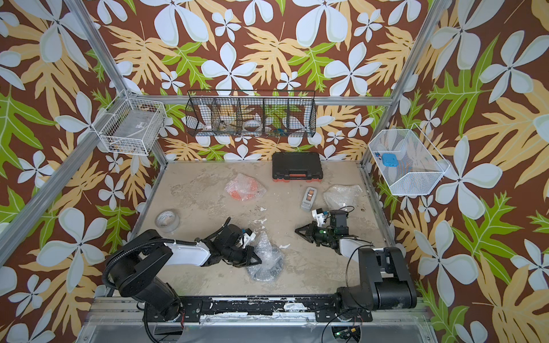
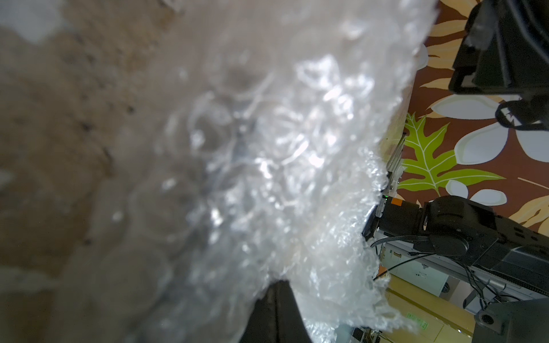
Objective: Wrap dinner plates in bubble wrap
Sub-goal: Pull the tape from the tape cutter.
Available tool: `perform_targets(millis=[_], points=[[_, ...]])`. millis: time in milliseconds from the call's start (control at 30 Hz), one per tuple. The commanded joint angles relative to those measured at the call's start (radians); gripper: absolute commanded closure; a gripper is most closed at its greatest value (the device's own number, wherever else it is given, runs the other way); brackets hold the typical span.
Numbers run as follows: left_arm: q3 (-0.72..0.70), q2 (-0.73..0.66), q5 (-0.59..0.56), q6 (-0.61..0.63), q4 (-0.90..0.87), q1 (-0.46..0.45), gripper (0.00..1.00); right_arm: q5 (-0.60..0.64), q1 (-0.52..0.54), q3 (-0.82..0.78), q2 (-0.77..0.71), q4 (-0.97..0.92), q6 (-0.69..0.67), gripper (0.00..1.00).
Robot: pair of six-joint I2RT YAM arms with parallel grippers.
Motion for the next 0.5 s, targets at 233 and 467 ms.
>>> perform_targets(millis=[233,467], points=[[-0.012,0.023,-0.065,0.003,-0.238,0.003,0.95,-0.029,0.014,-0.053,0.162,0.106,-0.008,1.0],[0.002,0.025,-0.071,0.006,-0.249,0.008,0.95,-0.018,0.054,-0.133,0.165,0.096,0.018,0.89]])
